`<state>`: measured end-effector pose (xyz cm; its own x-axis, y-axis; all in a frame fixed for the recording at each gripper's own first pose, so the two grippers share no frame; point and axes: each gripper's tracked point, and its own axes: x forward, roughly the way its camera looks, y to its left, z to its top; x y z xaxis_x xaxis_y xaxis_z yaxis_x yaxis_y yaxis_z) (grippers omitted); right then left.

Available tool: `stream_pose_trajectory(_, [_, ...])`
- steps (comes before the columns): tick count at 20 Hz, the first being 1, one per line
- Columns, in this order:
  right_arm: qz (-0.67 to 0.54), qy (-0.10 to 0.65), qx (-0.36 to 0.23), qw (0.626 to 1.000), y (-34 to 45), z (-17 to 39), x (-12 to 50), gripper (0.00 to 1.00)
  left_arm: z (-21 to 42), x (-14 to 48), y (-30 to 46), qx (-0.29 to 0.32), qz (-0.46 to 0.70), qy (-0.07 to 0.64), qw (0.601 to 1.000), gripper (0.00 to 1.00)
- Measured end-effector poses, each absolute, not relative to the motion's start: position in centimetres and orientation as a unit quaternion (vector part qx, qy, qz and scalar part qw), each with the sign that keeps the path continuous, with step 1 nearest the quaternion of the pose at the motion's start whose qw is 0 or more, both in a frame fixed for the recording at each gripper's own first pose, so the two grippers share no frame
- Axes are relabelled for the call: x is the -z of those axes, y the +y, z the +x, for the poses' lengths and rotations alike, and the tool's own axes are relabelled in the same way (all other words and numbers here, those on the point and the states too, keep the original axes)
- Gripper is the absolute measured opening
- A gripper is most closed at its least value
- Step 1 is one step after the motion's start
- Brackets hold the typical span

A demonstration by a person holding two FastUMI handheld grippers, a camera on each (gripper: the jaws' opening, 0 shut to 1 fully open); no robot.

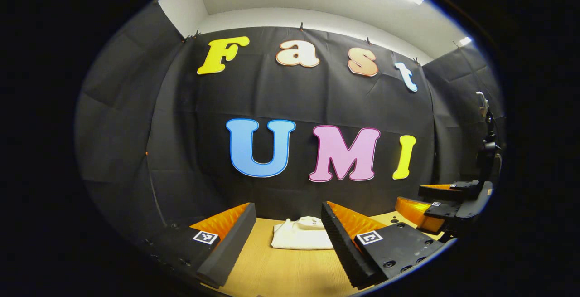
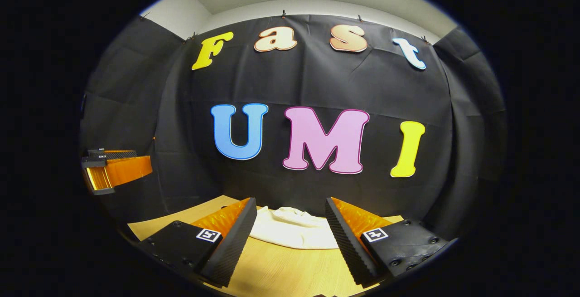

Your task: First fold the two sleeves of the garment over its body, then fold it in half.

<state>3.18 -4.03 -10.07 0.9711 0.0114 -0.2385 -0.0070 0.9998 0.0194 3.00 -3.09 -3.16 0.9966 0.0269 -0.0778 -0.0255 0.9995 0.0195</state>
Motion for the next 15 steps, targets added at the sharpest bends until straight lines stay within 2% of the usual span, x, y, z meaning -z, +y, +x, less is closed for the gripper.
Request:
stream_pose_trajectory(2, [0.008, 0.12, 0.0, 0.993, -4.0, 3.2, 10.1, 0.94, 3.2, 3.1, -3.0, -0.008, 0.01, 0.039, 0.999, 0.95])
stream_pose_trajectory(3, [0.007, 0.12, 0.002, 0.993, -4.1, 3.2, 10.2, 0.97, 3.2, 3.1, -3.0, -0.004, 0.011, 0.038, 0.999, 0.95])
stream_pose_trajectory(6, [0.003, 0.115, 0.006, 0.993, -3.7, 3.4, 10.0, 0.97, 3.5, 3.3, -3.0, 0.004, 0.009, 0.04, 0.999, 0.95])
stream_pose_trajectory(7, [0.001, 0.115, 0.006, 0.993, -3.6, 3.4, 10.0, 0.94, 3.6, 3.2, -3.2, 0.007, 0.009, 0.041, 0.999, 0.95])
stream_pose_trajectory(9, [-0.002, 0.115, 0.006, 0.993, -3.3, 3.6, 10.0, 0.97, 3.8, 2.9, -3.3, 0.015, 0.015, 0.036, 0.999, 0.95])
stream_pose_trajectory(15, [0.0, 0.105, 0.019, 0.994, -3.9, 3.7, 9.4, 0.96, 4.7, 2.4, -4.6, 0.036, 0.011, 0.03, 0.999, 0.95])
